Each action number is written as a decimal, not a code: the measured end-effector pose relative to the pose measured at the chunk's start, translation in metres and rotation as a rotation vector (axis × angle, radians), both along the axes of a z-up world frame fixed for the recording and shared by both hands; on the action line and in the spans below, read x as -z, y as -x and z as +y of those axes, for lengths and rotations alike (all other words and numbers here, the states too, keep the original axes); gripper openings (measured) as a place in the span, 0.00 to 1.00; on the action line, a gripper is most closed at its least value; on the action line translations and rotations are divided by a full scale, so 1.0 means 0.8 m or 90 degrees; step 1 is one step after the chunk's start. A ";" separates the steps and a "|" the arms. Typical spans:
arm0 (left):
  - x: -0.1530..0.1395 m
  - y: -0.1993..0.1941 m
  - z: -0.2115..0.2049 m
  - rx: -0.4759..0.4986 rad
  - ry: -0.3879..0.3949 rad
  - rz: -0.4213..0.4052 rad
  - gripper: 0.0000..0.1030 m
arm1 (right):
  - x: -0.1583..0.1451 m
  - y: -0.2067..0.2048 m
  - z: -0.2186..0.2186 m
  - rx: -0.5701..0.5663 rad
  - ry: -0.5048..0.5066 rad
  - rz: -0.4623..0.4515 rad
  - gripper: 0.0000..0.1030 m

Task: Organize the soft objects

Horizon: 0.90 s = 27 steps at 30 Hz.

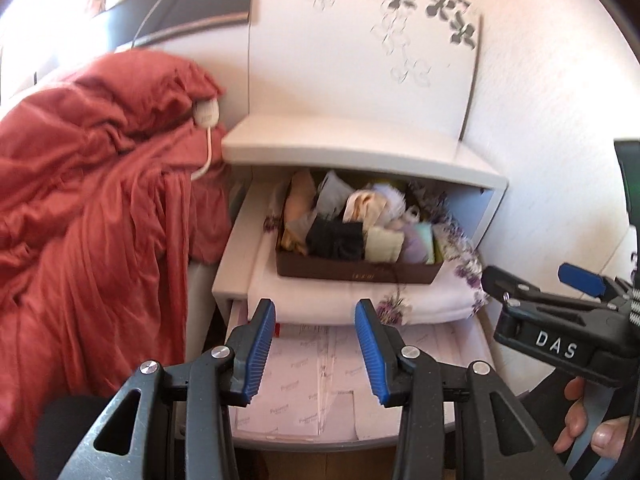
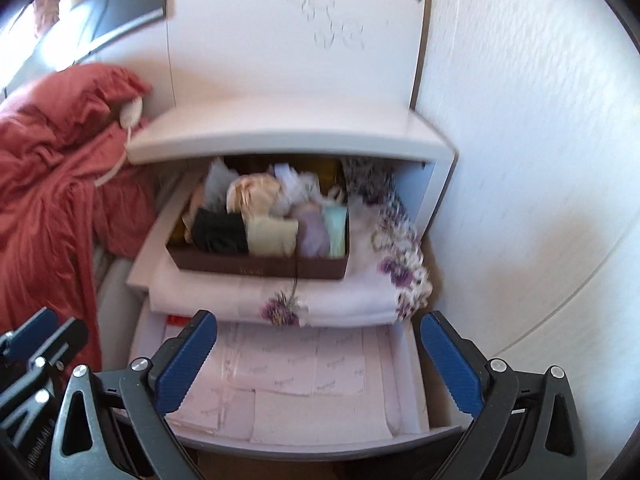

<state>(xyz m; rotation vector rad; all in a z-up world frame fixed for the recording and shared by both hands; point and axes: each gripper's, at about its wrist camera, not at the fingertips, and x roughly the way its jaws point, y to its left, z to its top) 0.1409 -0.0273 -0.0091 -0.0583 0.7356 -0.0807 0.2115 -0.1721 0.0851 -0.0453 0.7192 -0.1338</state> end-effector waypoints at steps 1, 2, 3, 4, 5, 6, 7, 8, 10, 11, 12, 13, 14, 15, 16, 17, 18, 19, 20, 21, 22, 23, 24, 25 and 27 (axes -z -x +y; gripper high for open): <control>-0.009 0.003 -0.002 0.003 -0.002 -0.012 0.40 | -0.010 0.004 0.000 0.003 0.003 -0.012 1.00; -0.018 0.008 -0.003 0.005 -0.001 -0.023 0.40 | -0.017 0.008 0.000 0.005 0.005 -0.022 1.00; -0.027 0.012 -0.005 0.008 0.002 -0.034 0.40 | -0.027 0.012 0.000 0.008 0.005 -0.035 1.00; -0.033 0.014 -0.006 0.009 0.003 -0.040 0.40 | -0.036 0.017 -0.001 0.012 0.005 -0.047 1.00; -0.040 0.017 -0.007 0.010 0.003 -0.047 0.40 | -0.043 0.021 -0.002 0.015 0.003 -0.057 1.00; -0.046 0.020 -0.008 0.011 0.002 -0.053 0.40 | -0.052 0.027 -0.004 0.017 0.002 -0.069 1.00; -0.053 0.024 -0.009 0.011 0.002 -0.059 0.40 | -0.058 0.031 -0.004 0.019 0.004 -0.076 1.00; -0.058 0.026 -0.009 0.010 0.003 -0.063 0.40 | -0.064 0.034 -0.005 0.020 0.005 -0.081 1.00; -0.067 0.031 -0.009 0.005 0.003 -0.067 0.42 | -0.076 0.044 -0.006 0.020 0.005 -0.097 1.00; -0.072 0.033 -0.008 0.002 0.002 -0.070 0.47 | -0.080 0.048 -0.005 0.020 0.008 -0.103 1.00; -0.076 0.035 -0.007 -0.002 0.000 -0.074 0.50 | -0.085 0.053 -0.003 0.019 0.015 -0.109 1.00; -0.081 0.038 -0.006 -0.008 0.000 -0.080 0.54 | -0.089 0.056 -0.001 0.017 0.021 -0.114 1.00; -0.084 0.041 -0.004 -0.010 0.003 -0.084 0.55 | -0.092 0.060 0.000 0.015 0.022 -0.117 1.00; -0.086 0.042 -0.002 -0.013 0.005 -0.086 0.55 | -0.096 0.064 0.002 0.010 0.019 -0.123 1.00; -0.090 0.044 -0.001 -0.018 0.003 -0.088 0.57 | -0.099 0.067 0.003 0.009 0.018 -0.127 1.00; -0.092 0.045 0.000 -0.021 0.000 -0.090 0.58 | -0.101 0.071 0.004 0.008 0.018 -0.132 1.00; -0.094 0.047 0.001 -0.024 0.000 -0.094 0.58 | -0.105 0.075 0.006 0.007 0.019 -0.140 1.00; -0.097 0.049 0.002 -0.026 0.000 -0.096 0.59 | -0.108 0.077 0.007 0.007 0.020 -0.144 1.00; -0.099 0.050 0.003 -0.029 -0.001 -0.099 0.60 | -0.110 0.079 0.008 0.006 0.020 -0.148 1.00; -0.100 0.051 0.004 -0.032 -0.003 -0.101 0.60 | -0.113 0.082 0.010 0.003 0.021 -0.151 1.00; -0.103 0.053 0.005 -0.035 -0.002 -0.104 0.60 | -0.115 0.084 0.012 0.003 0.022 -0.153 1.00; -0.105 0.055 0.006 -0.037 0.001 -0.105 0.61 | -0.117 0.086 0.014 0.002 0.023 -0.154 1.00; -0.107 0.056 0.008 -0.037 0.004 -0.108 0.61 | -0.118 0.088 0.015 0.001 0.024 -0.156 1.00; -0.108 0.057 0.009 -0.038 0.006 -0.109 0.61 | -0.118 0.089 0.015 0.001 0.023 -0.158 1.00; -0.112 0.061 0.010 -0.042 0.010 -0.114 0.62 | -0.120 0.093 0.014 -0.008 0.006 -0.157 1.00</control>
